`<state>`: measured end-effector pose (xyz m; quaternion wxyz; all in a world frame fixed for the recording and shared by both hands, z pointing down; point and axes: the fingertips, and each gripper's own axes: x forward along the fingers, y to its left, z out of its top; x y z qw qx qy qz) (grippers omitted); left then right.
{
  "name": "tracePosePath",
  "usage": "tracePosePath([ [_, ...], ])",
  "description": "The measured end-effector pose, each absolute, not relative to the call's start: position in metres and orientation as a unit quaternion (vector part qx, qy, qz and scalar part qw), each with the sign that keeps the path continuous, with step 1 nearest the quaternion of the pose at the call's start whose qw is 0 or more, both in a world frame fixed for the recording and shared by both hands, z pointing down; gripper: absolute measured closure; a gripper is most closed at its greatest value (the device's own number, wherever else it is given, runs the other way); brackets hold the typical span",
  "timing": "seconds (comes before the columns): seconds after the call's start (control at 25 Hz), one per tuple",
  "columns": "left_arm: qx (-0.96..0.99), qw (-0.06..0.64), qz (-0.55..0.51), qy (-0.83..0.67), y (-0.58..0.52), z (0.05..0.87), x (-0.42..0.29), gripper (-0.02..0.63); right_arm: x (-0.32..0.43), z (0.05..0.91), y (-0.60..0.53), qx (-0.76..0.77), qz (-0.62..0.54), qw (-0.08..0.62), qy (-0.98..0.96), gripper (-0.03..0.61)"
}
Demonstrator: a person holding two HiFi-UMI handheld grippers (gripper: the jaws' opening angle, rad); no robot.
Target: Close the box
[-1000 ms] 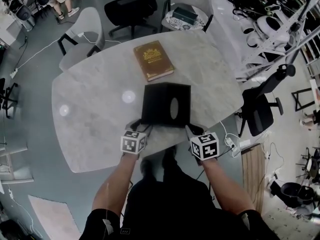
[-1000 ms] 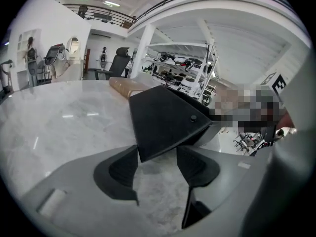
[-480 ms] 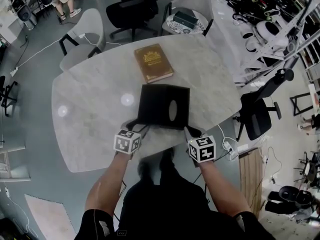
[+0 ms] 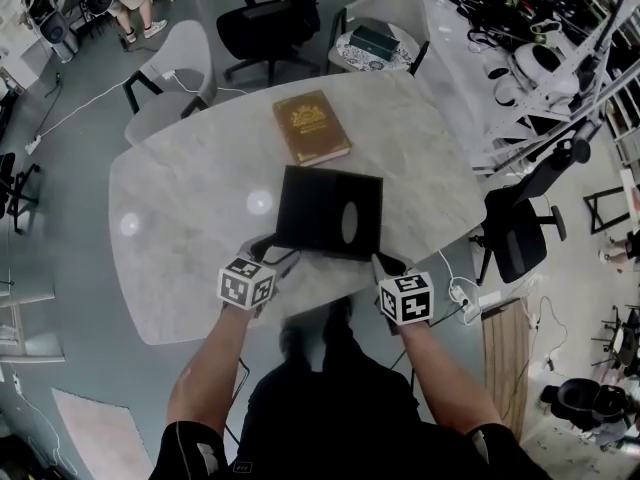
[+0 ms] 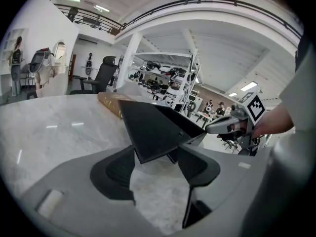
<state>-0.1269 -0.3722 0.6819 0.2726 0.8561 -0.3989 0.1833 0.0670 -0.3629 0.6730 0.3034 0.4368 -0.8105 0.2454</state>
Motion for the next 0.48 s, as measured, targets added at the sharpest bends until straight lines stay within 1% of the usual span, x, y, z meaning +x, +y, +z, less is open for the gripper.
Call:
tracePosePath([
  [0.16,0.855,0.271,0.161,-0.411,-0.378,0.663,-0.126,0.345,0.069,0.673,-0.362,0.44,0.255,0.3,-0.807,0.574],
  [0.32,0.846,0.284,0.148,-0.427,-0.384,0.649,-0.129,0.353,0.068,0.671,-0.362,0.442,0.277,0.286,-0.804,0.574],
  [0.48,0.829,0.301,0.141,-0.45,-0.387,0.64,-0.134,0.44,0.07,0.655,-0.36,0.454,0.279,0.252,-0.808,0.574],
])
